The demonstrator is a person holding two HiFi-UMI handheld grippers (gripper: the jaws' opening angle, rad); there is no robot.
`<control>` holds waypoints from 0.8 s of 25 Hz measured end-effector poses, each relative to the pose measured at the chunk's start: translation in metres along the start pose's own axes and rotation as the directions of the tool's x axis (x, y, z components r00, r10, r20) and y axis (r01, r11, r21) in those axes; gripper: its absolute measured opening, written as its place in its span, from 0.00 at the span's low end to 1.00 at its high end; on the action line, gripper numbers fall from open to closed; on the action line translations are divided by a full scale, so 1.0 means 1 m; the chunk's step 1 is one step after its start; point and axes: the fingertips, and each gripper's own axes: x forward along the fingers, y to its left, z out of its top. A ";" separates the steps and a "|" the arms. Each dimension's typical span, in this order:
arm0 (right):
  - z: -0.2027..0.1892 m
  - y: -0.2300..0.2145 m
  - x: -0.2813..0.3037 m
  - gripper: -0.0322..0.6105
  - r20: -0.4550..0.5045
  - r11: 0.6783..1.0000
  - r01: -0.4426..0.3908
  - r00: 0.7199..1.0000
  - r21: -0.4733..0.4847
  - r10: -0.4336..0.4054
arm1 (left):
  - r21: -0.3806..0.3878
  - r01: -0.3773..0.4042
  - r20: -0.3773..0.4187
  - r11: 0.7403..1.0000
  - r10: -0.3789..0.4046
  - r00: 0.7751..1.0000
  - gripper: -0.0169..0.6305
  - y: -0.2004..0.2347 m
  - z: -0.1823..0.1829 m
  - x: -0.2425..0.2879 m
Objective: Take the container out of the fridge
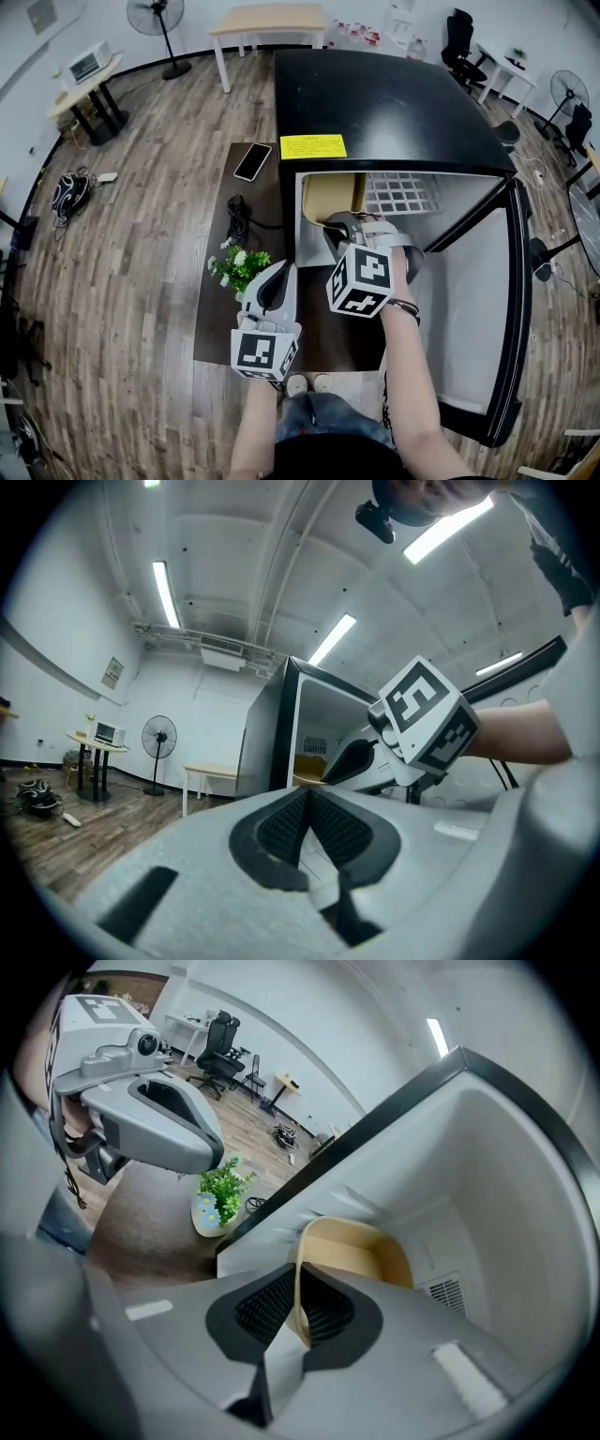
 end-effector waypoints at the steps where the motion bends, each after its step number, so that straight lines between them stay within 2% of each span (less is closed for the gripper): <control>1: 0.001 0.003 -0.003 0.10 0.005 1.000 0.000 1.000 0.005 0.000 | 0.000 -0.004 0.001 1.000 0.004 1.000 0.04 0.000 0.000 -0.002; 14: 0.015 0.038 -0.053 0.10 0.110 0.986 0.042 0.992 0.161 -0.060 | 0.016 -0.046 0.012 0.999 0.046 0.999 0.04 -0.009 0.010 -0.037; 20: 0.025 0.050 -0.084 0.10 0.189 0.965 0.090 0.972 0.247 -0.139 | 0.027 -0.052 0.019 0.998 0.052 0.998 0.04 -0.016 0.016 -0.050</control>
